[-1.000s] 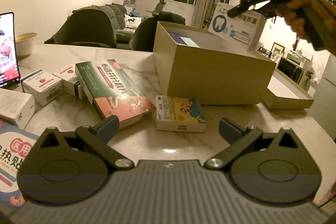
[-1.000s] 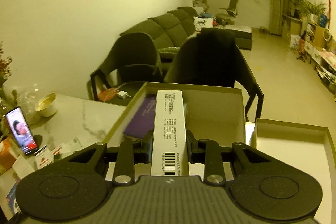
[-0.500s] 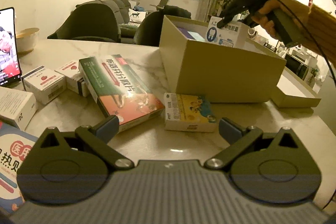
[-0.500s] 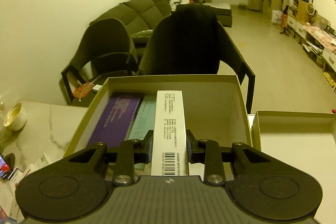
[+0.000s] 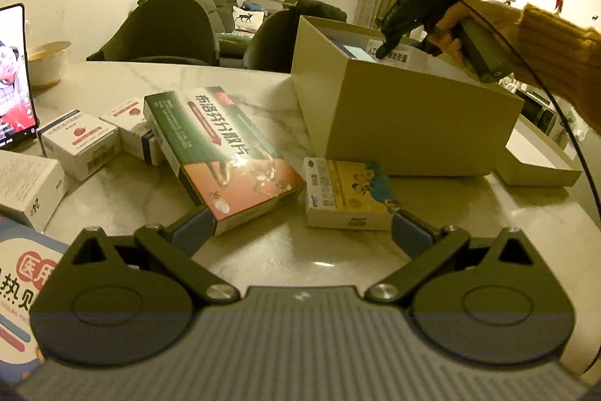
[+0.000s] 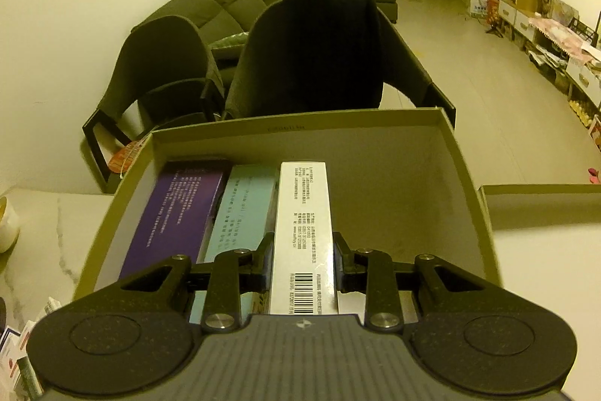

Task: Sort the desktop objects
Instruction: 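Lower the white box beside the teal box and open the right gripper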

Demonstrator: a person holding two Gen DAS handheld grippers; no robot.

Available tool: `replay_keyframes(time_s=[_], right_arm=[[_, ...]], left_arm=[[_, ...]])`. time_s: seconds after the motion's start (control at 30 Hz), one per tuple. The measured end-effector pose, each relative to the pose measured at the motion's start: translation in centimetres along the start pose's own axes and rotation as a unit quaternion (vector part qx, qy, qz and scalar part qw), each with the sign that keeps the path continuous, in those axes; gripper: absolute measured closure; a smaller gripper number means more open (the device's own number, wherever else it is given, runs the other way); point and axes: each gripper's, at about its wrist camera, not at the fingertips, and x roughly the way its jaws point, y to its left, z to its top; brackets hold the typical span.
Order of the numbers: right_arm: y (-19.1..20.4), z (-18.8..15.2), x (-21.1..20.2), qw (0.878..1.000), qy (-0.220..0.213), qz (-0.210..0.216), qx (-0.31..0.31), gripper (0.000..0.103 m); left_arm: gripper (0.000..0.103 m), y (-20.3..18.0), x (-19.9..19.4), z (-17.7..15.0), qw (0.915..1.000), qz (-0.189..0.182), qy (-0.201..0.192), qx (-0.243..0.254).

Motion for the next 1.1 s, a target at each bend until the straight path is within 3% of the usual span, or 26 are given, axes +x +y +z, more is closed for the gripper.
replay_keyframes(time_s=[0.5, 0.83, 1.1], right_arm=[[-0.2, 0.0, 2.2, 0.999, 0.006, 0.006, 0.032, 0.067], [-1.1, -0.2, -0.4, 0.999, 0.000, 0.019, 0.037, 0.056], [-0.6, -1.4, -3.0, 1.000, 0.015, 0.017, -0.004, 0.049]], left_arm=[[0.000, 0.3, -0.5, -0.1, 1.0000, 0.009, 0.001, -0.002], [0.000, 0.0, -1.3, -0.3, 1.0000, 0.002, -0.008, -0.003], [0.000, 0.1, -2.4, -0.8, 0.9998, -0.003, -0.016, -0.009]])
